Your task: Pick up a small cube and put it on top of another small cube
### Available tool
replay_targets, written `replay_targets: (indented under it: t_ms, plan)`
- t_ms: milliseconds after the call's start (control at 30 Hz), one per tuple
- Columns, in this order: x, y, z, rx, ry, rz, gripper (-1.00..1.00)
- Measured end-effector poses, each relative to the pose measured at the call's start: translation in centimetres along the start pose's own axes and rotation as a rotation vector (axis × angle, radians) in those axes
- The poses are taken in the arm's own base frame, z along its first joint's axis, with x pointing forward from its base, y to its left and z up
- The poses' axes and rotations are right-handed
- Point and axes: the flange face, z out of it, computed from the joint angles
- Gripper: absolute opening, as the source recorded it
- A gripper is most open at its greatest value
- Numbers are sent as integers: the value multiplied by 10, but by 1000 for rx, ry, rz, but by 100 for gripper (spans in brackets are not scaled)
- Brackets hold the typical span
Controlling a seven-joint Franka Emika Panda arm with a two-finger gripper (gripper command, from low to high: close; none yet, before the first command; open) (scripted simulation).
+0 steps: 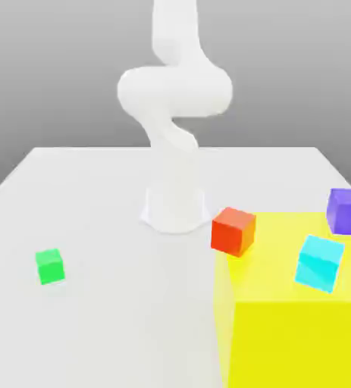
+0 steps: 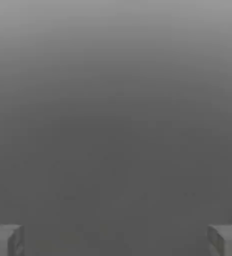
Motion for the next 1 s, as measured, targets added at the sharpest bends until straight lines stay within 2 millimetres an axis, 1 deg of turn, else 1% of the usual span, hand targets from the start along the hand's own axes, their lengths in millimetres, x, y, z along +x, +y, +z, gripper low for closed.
replay_targets:
  t_ms: [100, 233, 367, 467, 567, 667, 800, 867, 933, 1000]
  plan:
    - [13, 37, 61, -111, -7, 92, 0]
    - [23, 100, 128, -245, -22, 217, 0]
    - [24, 175, 183, -367, -44, 352, 0]
    - [16, 236, 214, -452, -65, 459, 0]
    - [1, 297, 238, -531, -89, 570, 0]
    - [-23, 355, 254, -602, -117, 685, 0]
    - [-65, 425, 265, -684, -160, 844, 0]
    - [-89, 460, 265, -722, -179, 941, 0]
    - [-102, 475, 273, -734, -187, 974, 0]
    - [-112, 481, 287, -735, -193, 970, 0]
